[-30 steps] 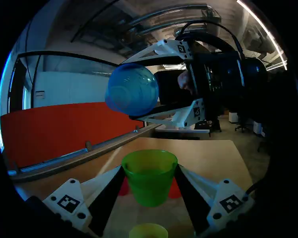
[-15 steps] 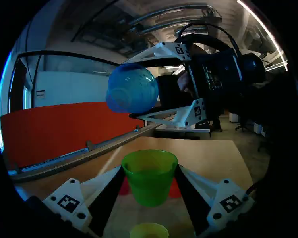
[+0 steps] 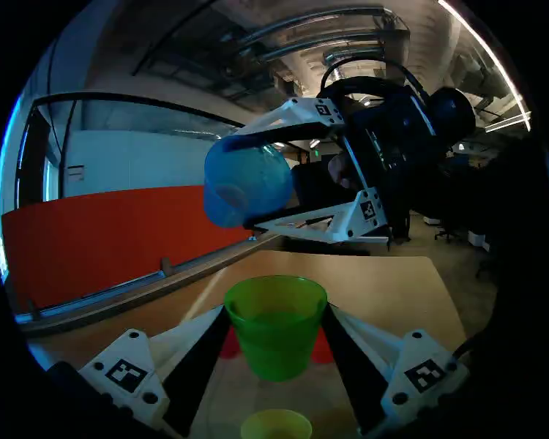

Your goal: Pour water

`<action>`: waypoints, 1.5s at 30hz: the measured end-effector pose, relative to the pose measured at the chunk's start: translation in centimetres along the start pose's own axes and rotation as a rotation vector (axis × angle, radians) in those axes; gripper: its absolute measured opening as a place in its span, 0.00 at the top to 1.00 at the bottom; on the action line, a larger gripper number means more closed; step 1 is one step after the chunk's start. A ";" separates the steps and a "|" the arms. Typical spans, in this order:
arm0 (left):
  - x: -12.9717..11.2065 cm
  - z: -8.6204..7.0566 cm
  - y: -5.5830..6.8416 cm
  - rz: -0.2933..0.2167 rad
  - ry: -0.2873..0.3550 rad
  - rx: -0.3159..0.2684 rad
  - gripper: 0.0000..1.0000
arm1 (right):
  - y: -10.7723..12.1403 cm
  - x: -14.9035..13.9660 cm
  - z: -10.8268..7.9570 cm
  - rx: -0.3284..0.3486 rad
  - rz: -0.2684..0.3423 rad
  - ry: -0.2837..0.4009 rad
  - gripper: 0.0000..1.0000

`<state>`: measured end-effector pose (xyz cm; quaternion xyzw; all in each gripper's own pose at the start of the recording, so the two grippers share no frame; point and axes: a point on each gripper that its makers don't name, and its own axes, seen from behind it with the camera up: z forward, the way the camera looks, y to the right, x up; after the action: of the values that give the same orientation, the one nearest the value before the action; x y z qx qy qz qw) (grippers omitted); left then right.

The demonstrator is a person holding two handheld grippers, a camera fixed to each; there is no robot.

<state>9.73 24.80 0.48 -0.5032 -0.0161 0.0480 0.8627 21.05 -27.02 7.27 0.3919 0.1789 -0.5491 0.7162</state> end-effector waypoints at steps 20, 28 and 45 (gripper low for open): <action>0.3 -0.7 -0.8 -0.007 -0.008 0.018 0.14 | -0.8 -1.6 -1.0 -0.018 0.327 0.009 0.09; 0.7 -1.0 -1.0 -0.015 -0.011 0.022 0.14 | -1.5 -1.8 -1.2 -0.016 0.460 0.012 0.09; 2.2 -2.3 -1.8 -0.019 -0.004 0.051 0.14 | -4.2 -3.2 -1.7 0.022 0.830 -0.023 0.09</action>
<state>12.25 22.17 0.93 -0.4808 -0.0213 0.0413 0.8756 16.35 -24.06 6.89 0.4321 -0.0080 -0.2198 0.8746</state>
